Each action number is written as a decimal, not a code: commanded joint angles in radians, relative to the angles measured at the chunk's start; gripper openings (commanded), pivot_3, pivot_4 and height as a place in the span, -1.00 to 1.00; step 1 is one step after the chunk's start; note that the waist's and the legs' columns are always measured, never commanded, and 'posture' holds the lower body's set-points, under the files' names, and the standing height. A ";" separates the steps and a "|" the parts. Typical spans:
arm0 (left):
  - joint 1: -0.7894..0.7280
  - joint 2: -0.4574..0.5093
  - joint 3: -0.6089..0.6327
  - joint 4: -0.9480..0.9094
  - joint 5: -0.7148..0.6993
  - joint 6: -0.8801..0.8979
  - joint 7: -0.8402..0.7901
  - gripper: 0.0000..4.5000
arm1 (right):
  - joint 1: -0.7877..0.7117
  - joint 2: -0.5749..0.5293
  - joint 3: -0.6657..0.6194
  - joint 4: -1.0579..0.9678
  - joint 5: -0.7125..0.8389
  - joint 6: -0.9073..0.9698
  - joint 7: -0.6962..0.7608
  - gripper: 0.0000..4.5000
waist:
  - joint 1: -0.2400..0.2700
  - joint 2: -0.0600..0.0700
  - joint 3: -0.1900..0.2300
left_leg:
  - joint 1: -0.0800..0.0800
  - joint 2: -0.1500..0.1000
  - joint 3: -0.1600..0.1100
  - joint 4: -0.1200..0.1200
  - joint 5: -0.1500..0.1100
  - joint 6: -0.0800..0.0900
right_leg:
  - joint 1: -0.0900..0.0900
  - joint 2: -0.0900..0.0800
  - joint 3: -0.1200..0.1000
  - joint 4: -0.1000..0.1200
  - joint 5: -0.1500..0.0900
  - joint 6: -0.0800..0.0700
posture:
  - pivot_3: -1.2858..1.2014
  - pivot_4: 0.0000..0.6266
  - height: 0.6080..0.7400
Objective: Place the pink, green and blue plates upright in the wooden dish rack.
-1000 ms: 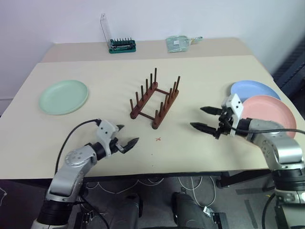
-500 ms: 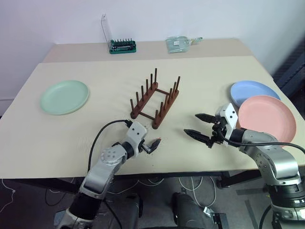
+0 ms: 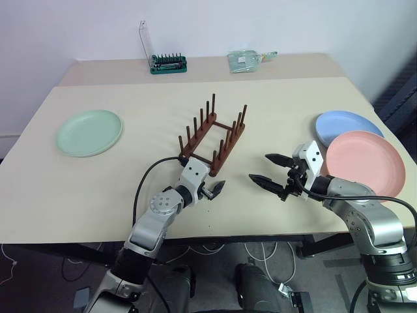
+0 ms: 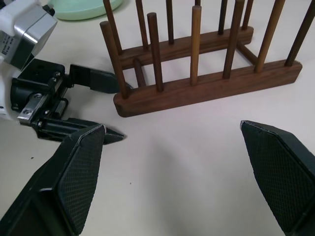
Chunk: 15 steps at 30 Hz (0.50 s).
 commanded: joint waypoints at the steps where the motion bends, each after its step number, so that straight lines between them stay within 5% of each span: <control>1: -0.002 0.004 -0.006 0.043 0.017 -0.013 -0.010 -0.05 | 0.010 0.002 -0.023 -0.035 0.004 -0.023 -0.010 1.00 | -0.001 0.000 0.000 | 0.000 0.000 0.000 0.000 0.000 0.000 | 0.000 0.000 0.000 0.000 0.000 0.000 | 0.03 -0.52 1.00; 4: -0.013 0.011 -0.003 0.059 0.024 -0.030 -0.021 -0.67 | 0.023 0.004 -0.025 -0.052 0.008 -0.020 -0.022 1.00 | -0.002 0.000 0.000 | 0.000 0.000 0.000 0.000 0.000 0.000 | 0.000 0.000 0.000 0.000 0.000 0.000 | 0.03 -0.52 1.00; 13: -0.080 0.082 -0.028 0.157 0.073 -0.144 -0.101 -0.67 | 0.059 0.001 -0.032 -0.081 0.011 -0.020 -0.050 1.00 | -0.003 0.000 0.000 | 0.000 0.000 0.000 0.000 0.000 0.000 | 0.000 0.000 0.000 0.000 0.000 0.000 | 0.03 -0.52 1.00; 15: -0.128 0.129 0.017 0.194 -0.009 -0.194 -0.246 -0.67 | 0.080 -0.008 -0.027 -0.090 0.000 -0.024 -0.052 1.00 | -0.003 0.000 0.000 | 0.001 0.000 0.000 0.000 0.000 0.000 | 0.000 0.000 0.000 0.000 0.000 0.000 | 0.03 -0.52 1.00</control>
